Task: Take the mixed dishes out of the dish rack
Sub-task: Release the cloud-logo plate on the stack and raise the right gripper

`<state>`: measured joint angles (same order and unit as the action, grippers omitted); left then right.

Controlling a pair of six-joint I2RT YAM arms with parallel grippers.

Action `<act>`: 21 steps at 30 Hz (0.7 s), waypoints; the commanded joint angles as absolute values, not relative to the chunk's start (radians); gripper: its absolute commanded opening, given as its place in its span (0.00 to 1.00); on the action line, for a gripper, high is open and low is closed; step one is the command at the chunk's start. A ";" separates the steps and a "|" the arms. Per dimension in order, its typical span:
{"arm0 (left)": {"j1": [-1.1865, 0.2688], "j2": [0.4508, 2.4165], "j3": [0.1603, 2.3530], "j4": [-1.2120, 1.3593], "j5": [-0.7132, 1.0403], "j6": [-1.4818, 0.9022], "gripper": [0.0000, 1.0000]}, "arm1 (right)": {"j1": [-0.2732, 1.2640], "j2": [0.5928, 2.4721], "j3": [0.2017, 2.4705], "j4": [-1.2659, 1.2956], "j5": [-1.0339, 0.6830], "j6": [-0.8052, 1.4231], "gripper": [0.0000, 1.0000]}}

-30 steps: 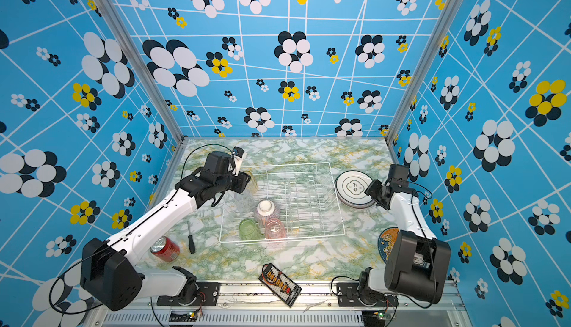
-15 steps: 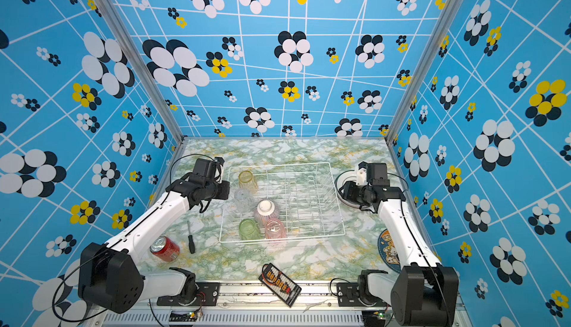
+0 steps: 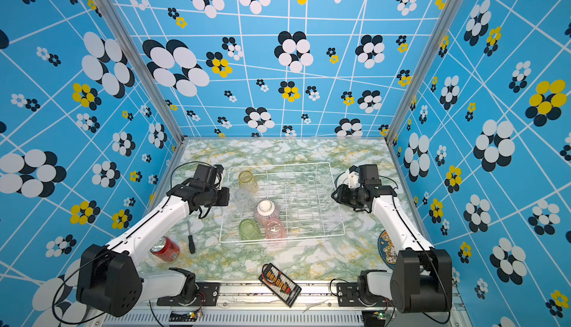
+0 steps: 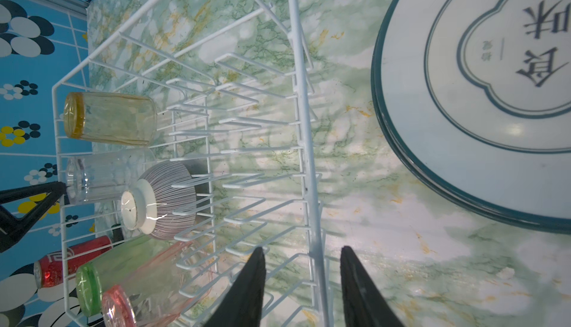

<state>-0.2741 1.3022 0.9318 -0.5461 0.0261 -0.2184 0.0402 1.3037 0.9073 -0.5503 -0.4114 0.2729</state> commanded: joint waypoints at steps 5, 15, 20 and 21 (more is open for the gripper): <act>-0.267 1.313 0.912 -0.533 0.058 -0.227 0.07 | 0.059 1.334 0.902 -0.518 -0.437 0.276 0.31; -0.267 1.356 0.916 -0.468 0.120 -0.225 0.06 | 0.078 1.390 0.933 -0.509 -0.403 0.293 0.00; -0.267 1.386 0.940 -0.438 0.148 -0.220 0.05 | 0.078 1.415 0.949 -0.485 -0.387 0.305 0.00; -0.267 1.393 0.949 -0.437 0.151 -0.218 0.05 | 0.078 1.419 0.954 -0.484 -0.383 0.307 0.00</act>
